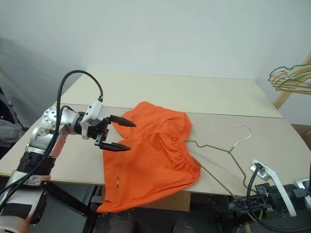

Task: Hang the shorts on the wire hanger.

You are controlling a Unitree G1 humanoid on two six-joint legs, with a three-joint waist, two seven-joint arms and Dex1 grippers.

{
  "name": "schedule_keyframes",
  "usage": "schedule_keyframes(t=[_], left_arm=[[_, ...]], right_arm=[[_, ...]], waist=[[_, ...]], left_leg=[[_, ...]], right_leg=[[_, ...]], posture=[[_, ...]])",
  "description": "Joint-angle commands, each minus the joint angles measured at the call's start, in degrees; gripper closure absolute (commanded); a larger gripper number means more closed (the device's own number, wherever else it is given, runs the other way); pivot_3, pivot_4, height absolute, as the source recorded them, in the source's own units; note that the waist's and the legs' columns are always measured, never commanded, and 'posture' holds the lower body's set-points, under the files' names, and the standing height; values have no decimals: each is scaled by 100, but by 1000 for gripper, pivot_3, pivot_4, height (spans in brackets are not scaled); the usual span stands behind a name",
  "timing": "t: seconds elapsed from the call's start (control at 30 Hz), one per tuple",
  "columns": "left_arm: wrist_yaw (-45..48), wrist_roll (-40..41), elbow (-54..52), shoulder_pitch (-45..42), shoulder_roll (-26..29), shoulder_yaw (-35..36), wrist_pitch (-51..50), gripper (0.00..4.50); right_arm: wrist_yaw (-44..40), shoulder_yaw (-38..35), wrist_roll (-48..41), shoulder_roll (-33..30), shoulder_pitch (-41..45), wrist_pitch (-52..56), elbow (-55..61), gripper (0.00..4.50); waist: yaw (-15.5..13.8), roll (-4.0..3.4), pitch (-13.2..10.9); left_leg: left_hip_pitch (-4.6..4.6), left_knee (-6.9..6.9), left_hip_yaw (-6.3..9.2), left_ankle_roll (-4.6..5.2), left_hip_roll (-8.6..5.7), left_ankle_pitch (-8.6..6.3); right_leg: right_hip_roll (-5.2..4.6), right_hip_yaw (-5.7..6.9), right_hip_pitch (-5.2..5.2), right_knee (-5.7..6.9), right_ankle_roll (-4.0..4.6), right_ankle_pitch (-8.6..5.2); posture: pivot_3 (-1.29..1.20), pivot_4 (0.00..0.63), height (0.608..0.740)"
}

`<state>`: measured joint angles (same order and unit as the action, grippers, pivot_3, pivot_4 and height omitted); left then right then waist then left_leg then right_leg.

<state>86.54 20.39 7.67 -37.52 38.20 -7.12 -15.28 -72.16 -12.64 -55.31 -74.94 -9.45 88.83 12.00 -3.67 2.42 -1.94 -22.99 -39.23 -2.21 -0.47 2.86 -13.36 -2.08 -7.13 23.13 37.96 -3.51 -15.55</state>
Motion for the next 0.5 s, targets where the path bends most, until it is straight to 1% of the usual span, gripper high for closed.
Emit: schedule_keyframes(t=[0.03,0.13,0.27,0.37,0.43,0.5], left_arm=[[-23,96,-167,-49,48,81,15,37],[-16,59,-139,-74,41,54,66,37],[2,15,-149,-60,71,31,141,37],[-9,5,-195,-14,102,34,178,37],[-17,0,-247,31,151,50,191,37],[-10,9,-288,69,215,72,195,37]], right_arm=[[-20,72,2,-118,-73,-211,175,4500],[133,418,88,87,414,-211,-183,4500],[382,1095,341,420,1211,-88,-786,4500],[507,1509,550,630,1571,-54,-1233,4500],[334,1706,574,548,1551,-183,-1241,4500],[5,1777,505,264,1355,-363,-1017,4500]], waist=[[0,1,0],[6,1,-1],[-7,2,-1],[-43,2,-1],[-76,2,-1],[-118,-1,-1]], left_leg=[[2,0,0,0,0,0],[2,0,0,0,0,0],[2,0,0,0,0,0],[-5,1,0,0,0,0],[-11,1,0,0,0,0],[-12,0,0,0,0,0]], right_leg=[[0,0,0,0,0,0],[0,-1,0,0,0,0],[0,-1,1,-1,1,0],[0,1,4,-3,2,1],[0,1,7,-6,2,1],[0,3,7,-6,2,1]], posture=[[188,0,740],[195,0,740],[208,0,740],[233,0,740],[247,0,740],[253,0,740]])
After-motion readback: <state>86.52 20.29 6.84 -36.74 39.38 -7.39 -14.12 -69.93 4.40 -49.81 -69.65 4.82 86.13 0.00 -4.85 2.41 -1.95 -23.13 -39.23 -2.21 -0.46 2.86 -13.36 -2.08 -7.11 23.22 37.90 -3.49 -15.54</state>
